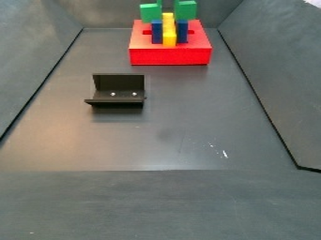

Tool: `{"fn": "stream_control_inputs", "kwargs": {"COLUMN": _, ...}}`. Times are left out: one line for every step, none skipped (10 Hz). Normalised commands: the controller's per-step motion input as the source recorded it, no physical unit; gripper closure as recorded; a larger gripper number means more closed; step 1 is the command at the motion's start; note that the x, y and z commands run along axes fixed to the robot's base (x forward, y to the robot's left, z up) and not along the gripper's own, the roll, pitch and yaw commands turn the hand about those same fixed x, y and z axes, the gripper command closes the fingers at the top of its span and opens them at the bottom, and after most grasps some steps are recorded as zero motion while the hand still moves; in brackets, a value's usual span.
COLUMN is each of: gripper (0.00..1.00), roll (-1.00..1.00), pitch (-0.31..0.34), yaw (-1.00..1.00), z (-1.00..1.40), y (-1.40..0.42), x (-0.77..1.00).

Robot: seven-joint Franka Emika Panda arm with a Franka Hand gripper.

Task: Pick up the green object. Move up. Place the green object on the fixture. Regrasp the green object. Move to above the board. Insert the green object.
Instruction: Insert the green object.

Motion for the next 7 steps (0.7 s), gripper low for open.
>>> {"fn": "stream_control_inputs", "kwargs": {"gripper": 1.0, "roll": 0.0, "pitch": 0.0, "yaw": 0.02, "z": -0.11, "y": 0.0, "x": 0.0}}
{"fn": "stream_control_inputs", "kwargs": {"gripper": 1.0, "roll": 0.0, "pitch": 0.0, "yaw": 0.06, "z": -0.01, "y": 0.0, "x": -0.06}}
{"fn": "stream_control_inputs", "kwargs": {"gripper": 1.0, "roll": 0.0, "pitch": 0.0, "yaw": 0.03, "z": -0.09, "y": 0.0, "x": -0.09}}
{"fn": "stream_control_inputs", "kwargs": {"gripper": 1.0, "roll": 0.01, "pitch": 0.0, "yaw": 0.0, "z": -0.12, "y": 0.01, "x": -0.2}}
{"fn": "stream_control_inputs", "kwargs": {"gripper": 1.0, "roll": 0.0, "pitch": 0.0, "yaw": 0.0, "z": -0.14, "y": 0.05, "x": -0.22}}
{"fn": "stream_control_inputs", "kwargs": {"gripper": 1.0, "roll": 0.0, "pitch": 0.0, "yaw": 0.01, "z": -0.14, "y": 0.0, "x": -0.16}}
{"fn": "stream_control_inputs", "kwargs": {"gripper": 1.0, "roll": 0.0, "pitch": 0.0, "yaw": 0.01, "z": -0.12, "y": 0.0, "x": -0.16}}
